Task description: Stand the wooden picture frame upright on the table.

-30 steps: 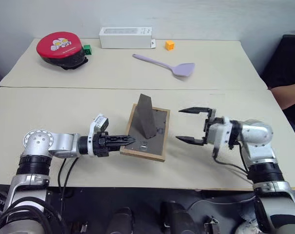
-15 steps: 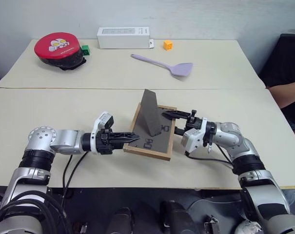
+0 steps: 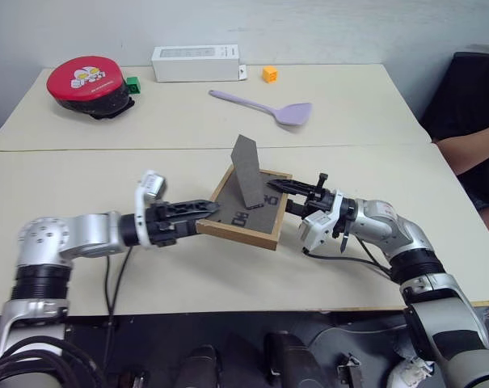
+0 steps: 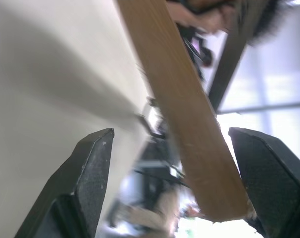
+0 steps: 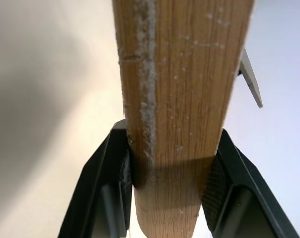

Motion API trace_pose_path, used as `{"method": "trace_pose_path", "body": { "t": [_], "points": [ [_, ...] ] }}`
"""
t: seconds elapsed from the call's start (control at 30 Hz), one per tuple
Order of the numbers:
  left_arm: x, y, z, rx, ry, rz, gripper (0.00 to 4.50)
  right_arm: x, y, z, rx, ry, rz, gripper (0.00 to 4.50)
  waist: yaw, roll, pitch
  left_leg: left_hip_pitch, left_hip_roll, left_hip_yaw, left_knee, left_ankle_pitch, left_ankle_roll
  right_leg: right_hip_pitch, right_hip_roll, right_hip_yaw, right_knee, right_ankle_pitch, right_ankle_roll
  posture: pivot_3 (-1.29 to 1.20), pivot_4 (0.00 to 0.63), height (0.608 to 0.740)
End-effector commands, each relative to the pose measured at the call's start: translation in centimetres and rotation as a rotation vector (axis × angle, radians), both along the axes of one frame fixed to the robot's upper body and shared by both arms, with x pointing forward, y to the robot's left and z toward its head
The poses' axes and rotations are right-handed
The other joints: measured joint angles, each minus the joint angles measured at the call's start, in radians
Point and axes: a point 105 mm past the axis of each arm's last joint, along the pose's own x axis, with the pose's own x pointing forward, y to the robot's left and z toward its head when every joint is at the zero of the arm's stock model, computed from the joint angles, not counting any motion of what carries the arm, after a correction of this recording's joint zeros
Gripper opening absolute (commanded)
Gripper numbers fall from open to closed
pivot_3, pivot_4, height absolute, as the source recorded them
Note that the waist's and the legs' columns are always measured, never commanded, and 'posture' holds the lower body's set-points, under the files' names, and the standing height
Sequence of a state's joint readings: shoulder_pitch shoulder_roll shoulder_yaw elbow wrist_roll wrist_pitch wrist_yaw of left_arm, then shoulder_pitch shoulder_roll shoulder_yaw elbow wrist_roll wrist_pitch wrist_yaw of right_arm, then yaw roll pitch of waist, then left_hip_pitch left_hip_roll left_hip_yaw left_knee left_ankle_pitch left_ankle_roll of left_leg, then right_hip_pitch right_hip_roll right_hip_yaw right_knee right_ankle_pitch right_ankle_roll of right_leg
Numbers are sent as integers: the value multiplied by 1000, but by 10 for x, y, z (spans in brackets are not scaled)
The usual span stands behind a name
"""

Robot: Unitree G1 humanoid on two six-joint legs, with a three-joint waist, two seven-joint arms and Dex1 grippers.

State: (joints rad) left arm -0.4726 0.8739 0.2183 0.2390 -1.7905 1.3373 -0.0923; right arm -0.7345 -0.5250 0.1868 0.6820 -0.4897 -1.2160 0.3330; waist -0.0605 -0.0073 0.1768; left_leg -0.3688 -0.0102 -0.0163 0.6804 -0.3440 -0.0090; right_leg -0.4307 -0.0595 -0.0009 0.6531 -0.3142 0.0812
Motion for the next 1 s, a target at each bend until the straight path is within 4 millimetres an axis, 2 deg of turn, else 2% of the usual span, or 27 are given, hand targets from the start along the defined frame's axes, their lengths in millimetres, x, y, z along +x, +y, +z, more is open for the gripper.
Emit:
{"method": "trace_pose_path", "body": {
  "t": [0.03,0.1,0.17,0.23,0.27,0.3,0.37,0.47,0.63,0.8,1.0],
  "points": [
    [2,33,32,36,-299,133,3805,-3,-6,26,175,63,19,1306,2,0,0,0,0,0,0,0,0,0,0,0,0,0,0,0,150,740],
    [-3,40,44,120,-570,146,3805,5,-11,23,286,319,14,1306,4,0,0,0,0,-1,0,0,0,1,-1,-1,-6,0,0,0,150,740],
    [-7,36,38,323,-822,102,3805,16,-23,26,475,627,31,1306,12,1,0,0,0,-2,0,0,0,4,-1,-3,-7,0,0,0,150,740],
    [-15,23,27,434,-942,1,4161,24,-32,26,572,836,45,1306,27,1,1,-1,0,-3,1,0,0,4,-2,-3,-7,0,0,0,150,740],
    [-18,15,27,431,-1000,-29,4307,28,-35,20,599,964,40,1306,34,1,1,-1,0,-3,1,0,1,4,-2,-3,-8,0,0,0,150,740],
    [-21,9,25,439,-1047,-54,4500,30,-37,20,619,1013,41,1306,40,2,1,-1,0,-3,2,-1,1,4,-2,-3,-8,0,-1,0,150,740],
    [-26,-5,21,439,-1121,-109,4500,38,-43,13,683,1157,7,1306,48,2,1,-1,0,-3,1,-1,2,4,-3,-3,-8,0,-1,0,150,740],
    [-33,-18,13,435,-1163,-194,4500,47,-45,6,709,1277,-29,1306,48,2,1,-2,1,-2,1,-2,4,3,-3,-2,-7,0,-1,0,150,740],
    [-35,-23,9,402,-1152,-213,4500,57,-44,-15,753,1487,-76,1306,31,2,1,-2,1,-1,-1,-2,4,1,-3,-1,-7,0,0,0,150,740],
    [-34,-21,4,409,-1140,-222,4500,64,-43,-28,793,1560,-109,1306,29,2,1,-2,1,0,-1,-2,4,1,-2,-1,-7,0,0,0,150,740],
    [-32,-20,3,422,-1147,-230,4500,64,-43,-44,752,1582,-170,1294,31,2,1,-1,1,0,0,-3,5,2,-2,-1,-6,1,0,0,150,740]
  ]
}}
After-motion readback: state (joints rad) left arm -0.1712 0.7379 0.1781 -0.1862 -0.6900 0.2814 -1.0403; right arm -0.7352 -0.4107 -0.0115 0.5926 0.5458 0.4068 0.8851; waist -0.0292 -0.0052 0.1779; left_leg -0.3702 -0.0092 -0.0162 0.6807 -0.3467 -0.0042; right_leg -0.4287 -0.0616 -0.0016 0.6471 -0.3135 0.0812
